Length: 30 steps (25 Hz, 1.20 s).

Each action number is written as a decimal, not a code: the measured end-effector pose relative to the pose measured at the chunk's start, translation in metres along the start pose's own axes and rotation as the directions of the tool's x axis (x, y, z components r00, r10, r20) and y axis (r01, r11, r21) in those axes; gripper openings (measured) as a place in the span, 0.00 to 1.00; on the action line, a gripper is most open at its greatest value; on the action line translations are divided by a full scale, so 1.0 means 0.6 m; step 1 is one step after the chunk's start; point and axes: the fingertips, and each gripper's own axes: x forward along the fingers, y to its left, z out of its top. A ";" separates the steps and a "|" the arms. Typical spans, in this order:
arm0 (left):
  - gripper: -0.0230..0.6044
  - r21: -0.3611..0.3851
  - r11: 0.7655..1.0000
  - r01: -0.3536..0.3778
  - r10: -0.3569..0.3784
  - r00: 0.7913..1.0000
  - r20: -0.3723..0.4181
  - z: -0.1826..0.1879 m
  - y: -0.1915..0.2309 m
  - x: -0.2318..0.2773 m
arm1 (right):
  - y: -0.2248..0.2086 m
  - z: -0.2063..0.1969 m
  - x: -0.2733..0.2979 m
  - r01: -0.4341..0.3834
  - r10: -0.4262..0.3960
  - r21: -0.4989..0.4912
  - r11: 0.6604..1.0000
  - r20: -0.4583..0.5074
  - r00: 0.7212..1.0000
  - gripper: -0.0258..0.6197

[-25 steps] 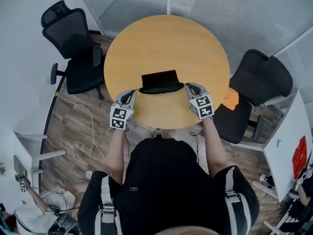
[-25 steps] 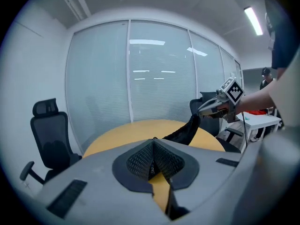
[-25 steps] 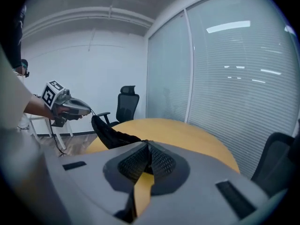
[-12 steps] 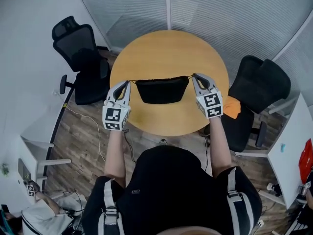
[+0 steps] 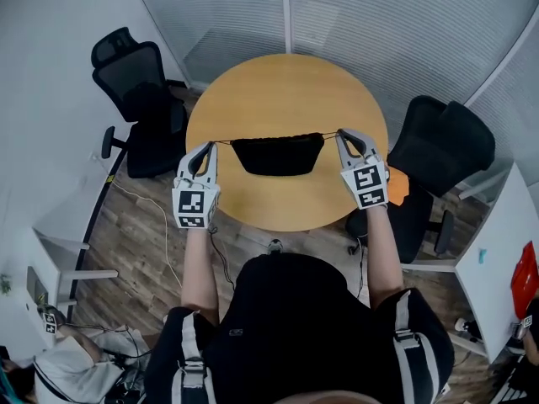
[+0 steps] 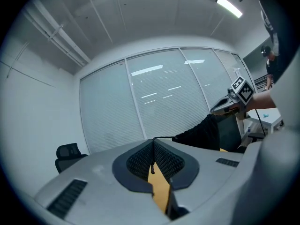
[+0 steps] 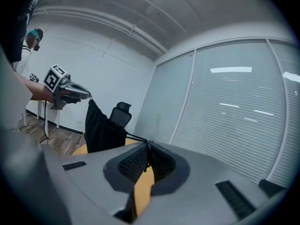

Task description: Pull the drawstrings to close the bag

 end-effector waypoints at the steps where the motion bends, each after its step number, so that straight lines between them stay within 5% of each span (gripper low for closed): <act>1: 0.06 -0.004 1.000 -0.007 0.007 1.000 -0.002 -0.001 0.000 -0.003 | -0.002 -0.002 -0.005 0.000 0.000 -0.001 1.000 -0.003 1.000 0.13; 30: 0.06 -0.013 0.992 -0.125 0.124 0.989 -0.081 -0.053 -0.083 -0.075 | -0.047 -0.140 -0.125 -0.050 0.053 0.062 0.997 -0.043 0.998 0.13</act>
